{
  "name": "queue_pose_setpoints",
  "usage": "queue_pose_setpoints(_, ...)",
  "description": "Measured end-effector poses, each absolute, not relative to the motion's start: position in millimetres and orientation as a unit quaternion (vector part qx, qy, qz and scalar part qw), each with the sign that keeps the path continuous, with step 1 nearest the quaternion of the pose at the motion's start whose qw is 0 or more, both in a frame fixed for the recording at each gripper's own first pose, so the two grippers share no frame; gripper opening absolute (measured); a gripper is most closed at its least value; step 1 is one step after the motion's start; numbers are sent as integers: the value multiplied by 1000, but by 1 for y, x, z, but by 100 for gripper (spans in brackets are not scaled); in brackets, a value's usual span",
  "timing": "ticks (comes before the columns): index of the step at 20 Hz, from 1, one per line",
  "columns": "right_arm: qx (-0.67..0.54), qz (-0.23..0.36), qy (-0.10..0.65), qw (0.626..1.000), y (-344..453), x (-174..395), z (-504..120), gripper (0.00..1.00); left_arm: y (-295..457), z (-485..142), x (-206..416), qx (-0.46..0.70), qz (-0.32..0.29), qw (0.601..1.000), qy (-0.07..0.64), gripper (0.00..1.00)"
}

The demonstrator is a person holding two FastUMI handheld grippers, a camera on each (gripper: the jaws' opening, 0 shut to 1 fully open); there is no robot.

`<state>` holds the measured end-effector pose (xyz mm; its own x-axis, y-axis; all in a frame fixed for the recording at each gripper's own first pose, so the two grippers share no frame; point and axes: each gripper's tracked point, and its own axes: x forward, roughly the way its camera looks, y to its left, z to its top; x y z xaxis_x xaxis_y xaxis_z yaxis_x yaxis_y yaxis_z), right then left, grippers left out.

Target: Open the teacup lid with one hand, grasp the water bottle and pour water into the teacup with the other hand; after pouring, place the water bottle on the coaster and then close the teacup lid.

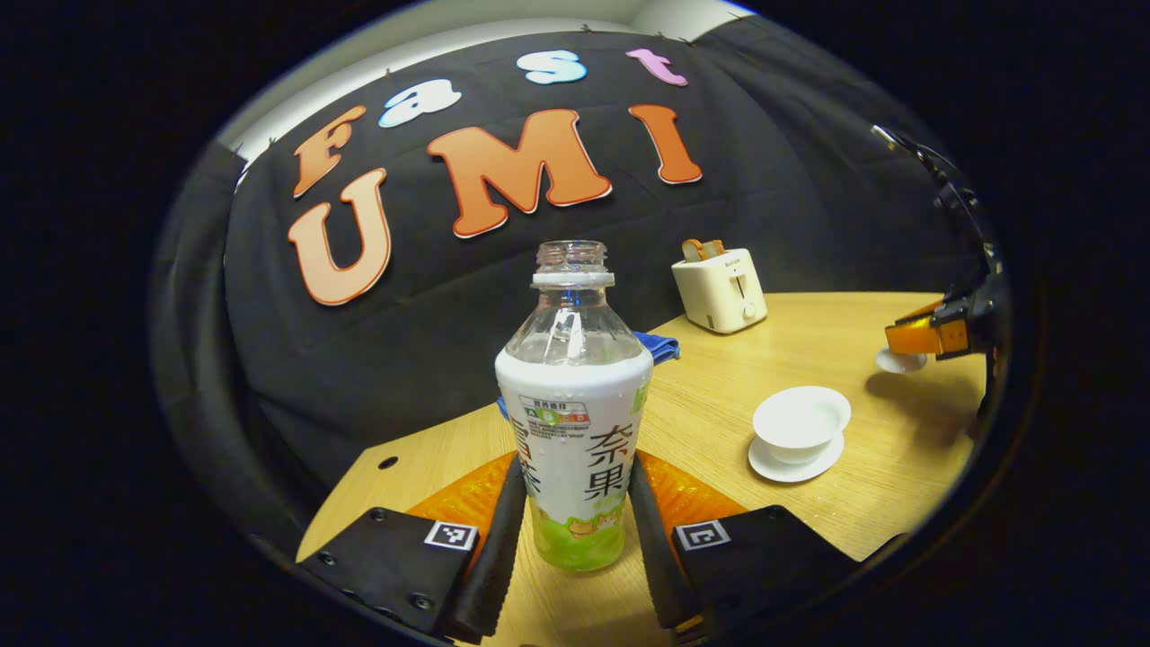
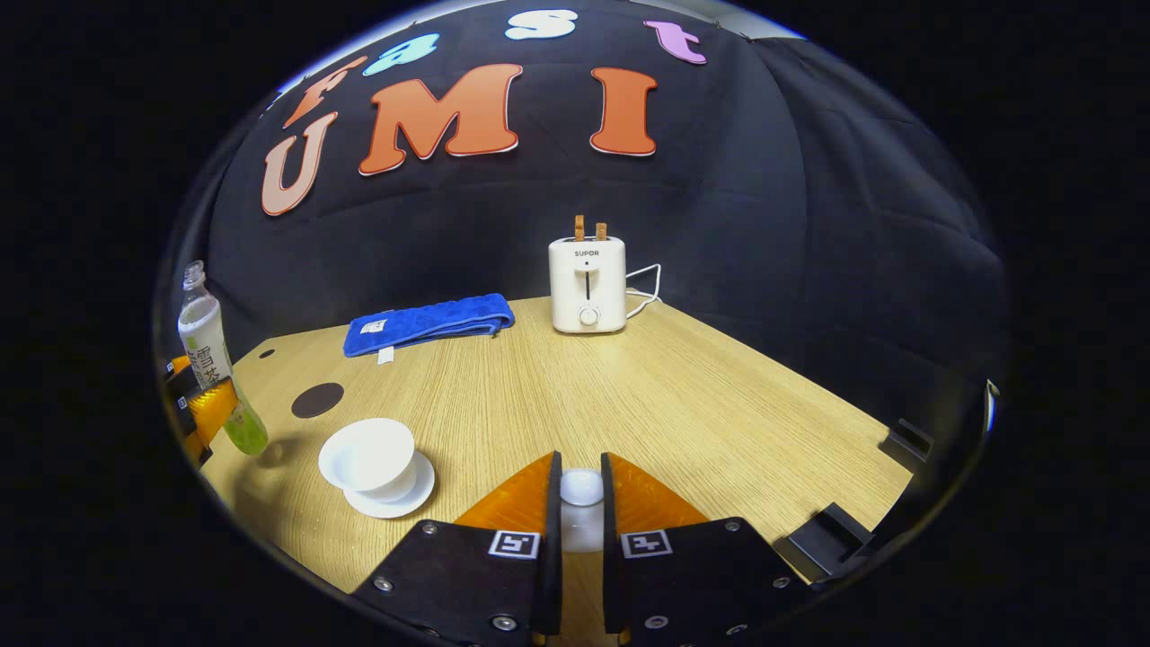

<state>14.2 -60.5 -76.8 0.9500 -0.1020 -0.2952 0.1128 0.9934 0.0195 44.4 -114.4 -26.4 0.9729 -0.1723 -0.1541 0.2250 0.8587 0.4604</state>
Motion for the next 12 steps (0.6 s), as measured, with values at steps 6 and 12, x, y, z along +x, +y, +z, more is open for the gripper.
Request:
queue_pose_setpoints(6, 27, -56, 150, 987, -65, 13, -78, 19, -130, -42, 47, 393, -131, 908, 61, 64)
queue_pose_setpoints(12, 28, -63, 156, 985, -72, 10, -82, 18, -146, -52, 55, 502, -159, 848, 66, 64)
